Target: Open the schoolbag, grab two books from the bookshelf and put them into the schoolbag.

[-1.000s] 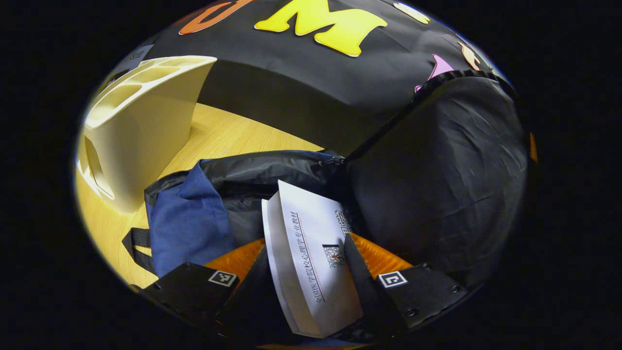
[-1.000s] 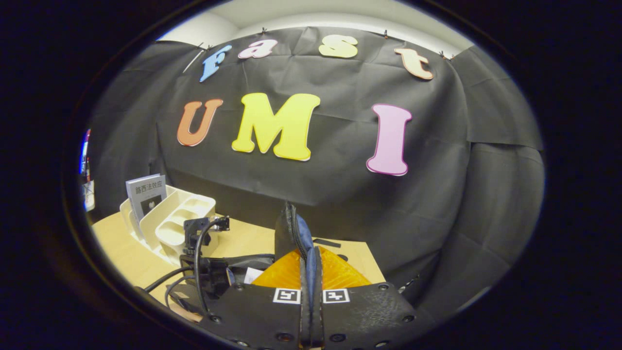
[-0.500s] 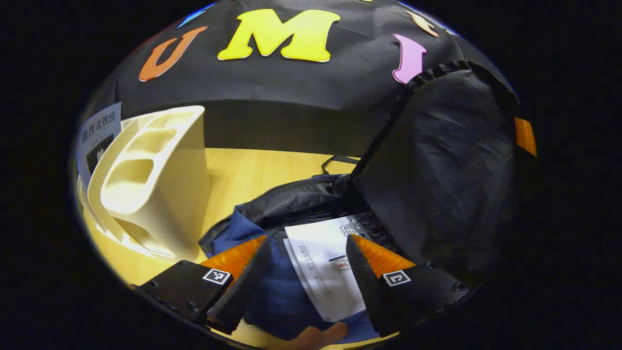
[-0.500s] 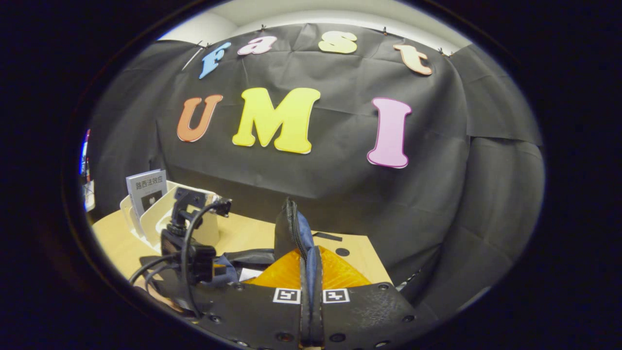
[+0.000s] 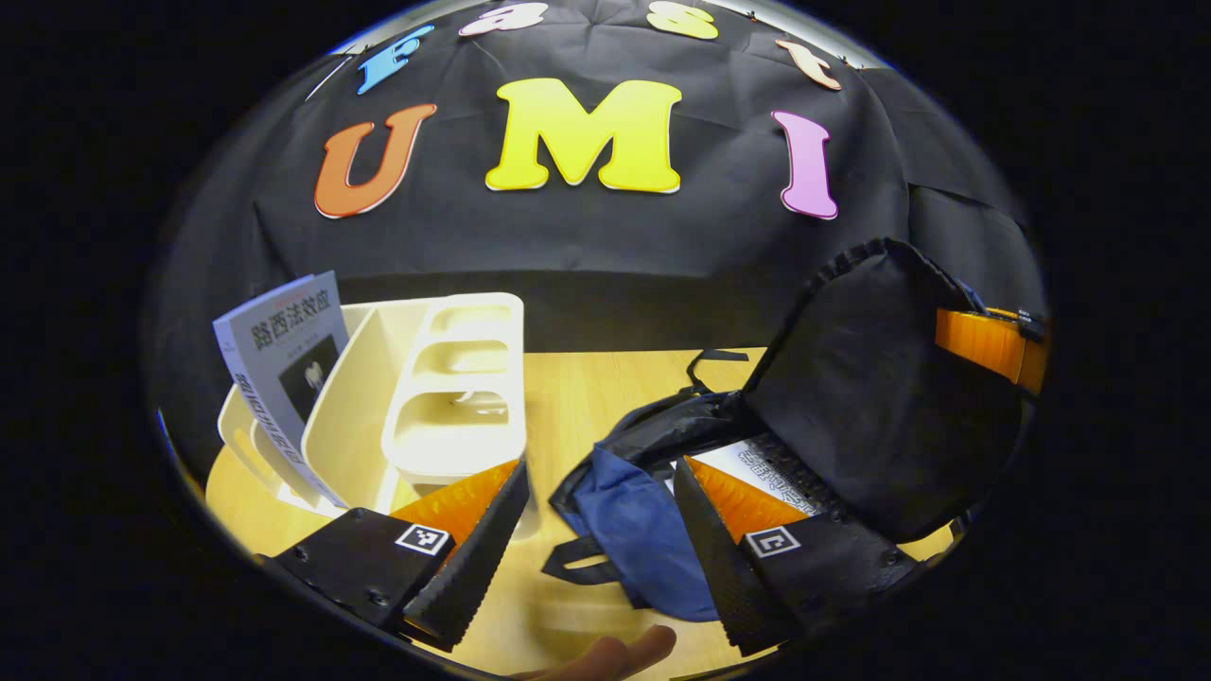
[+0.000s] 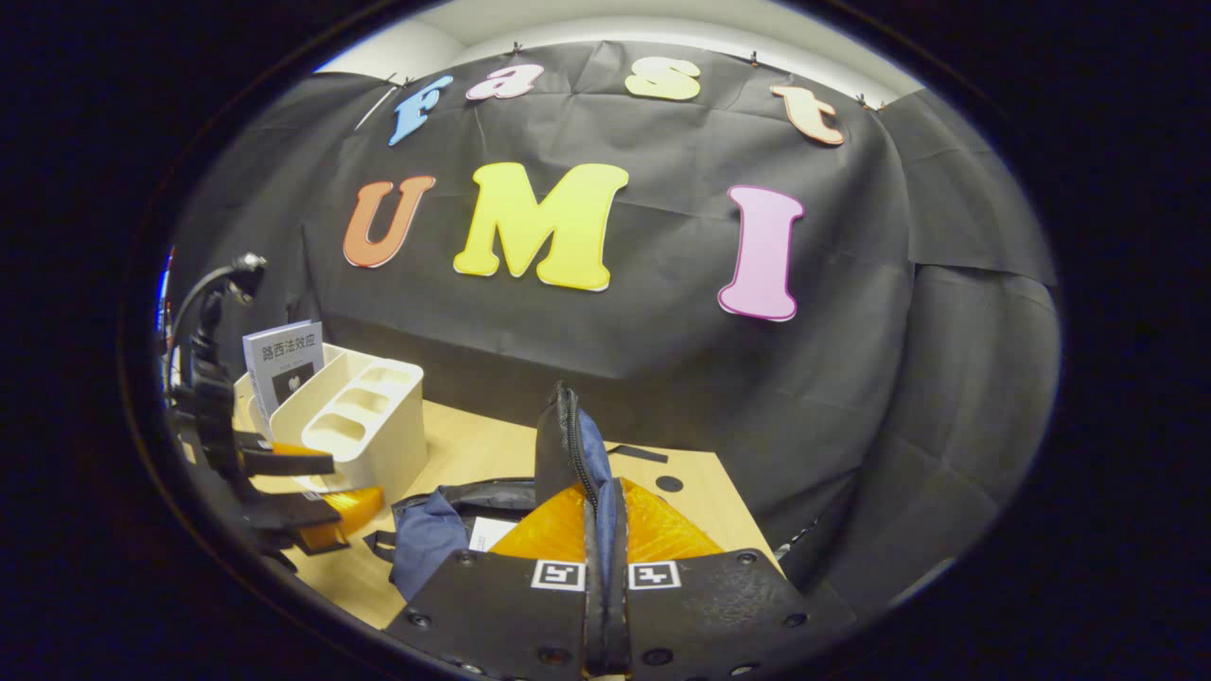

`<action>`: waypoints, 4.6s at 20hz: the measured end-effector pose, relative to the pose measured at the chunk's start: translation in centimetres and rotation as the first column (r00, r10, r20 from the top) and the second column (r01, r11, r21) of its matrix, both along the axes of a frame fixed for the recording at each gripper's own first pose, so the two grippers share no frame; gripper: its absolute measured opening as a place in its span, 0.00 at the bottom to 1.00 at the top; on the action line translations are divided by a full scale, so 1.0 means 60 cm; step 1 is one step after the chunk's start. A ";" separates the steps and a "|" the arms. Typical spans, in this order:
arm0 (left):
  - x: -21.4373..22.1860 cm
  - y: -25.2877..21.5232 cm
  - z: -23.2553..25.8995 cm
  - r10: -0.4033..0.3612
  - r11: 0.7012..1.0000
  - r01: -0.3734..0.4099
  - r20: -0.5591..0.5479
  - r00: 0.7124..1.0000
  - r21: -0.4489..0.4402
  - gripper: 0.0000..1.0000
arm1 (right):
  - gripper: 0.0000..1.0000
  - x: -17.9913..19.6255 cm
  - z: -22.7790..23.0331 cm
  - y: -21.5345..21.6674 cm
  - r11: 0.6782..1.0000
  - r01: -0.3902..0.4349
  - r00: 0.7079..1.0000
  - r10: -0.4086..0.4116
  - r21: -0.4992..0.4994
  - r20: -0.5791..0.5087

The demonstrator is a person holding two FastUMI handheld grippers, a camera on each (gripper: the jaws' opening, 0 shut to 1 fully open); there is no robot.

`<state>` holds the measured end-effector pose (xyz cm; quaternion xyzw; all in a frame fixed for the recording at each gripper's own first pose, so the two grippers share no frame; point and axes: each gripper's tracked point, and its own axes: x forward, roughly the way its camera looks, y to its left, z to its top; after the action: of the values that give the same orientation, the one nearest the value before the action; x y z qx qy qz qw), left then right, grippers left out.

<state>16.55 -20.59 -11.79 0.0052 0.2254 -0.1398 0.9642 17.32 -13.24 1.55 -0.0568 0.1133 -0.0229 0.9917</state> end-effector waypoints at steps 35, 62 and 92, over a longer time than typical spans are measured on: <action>0.264 0.427 0.137 0.254 0.943 -0.206 -0.164 0.953 0.262 0.96 | 0.02 0.016 -0.055 0.038 0.996 -0.025 0.999 0.029 0.091 -0.043; 0.174 0.399 0.057 0.273 0.957 -0.172 -0.523 0.807 0.235 0.44 | 0.03 -0.001 -0.087 0.036 0.997 -0.029 0.997 0.034 0.069 -0.068; -0.131 0.274 0.098 -0.093 0.785 -0.285 -0.559 0.824 -0.550 0.43 | 0.03 -0.009 -0.083 0.056 0.999 0.020 0.996 -0.023 -0.027 -0.088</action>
<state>8.66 -4.12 -5.89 -0.3601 0.4388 -0.1486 0.8098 16.81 -9.86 -3.42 -0.0692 0.1571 -0.0325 0.9846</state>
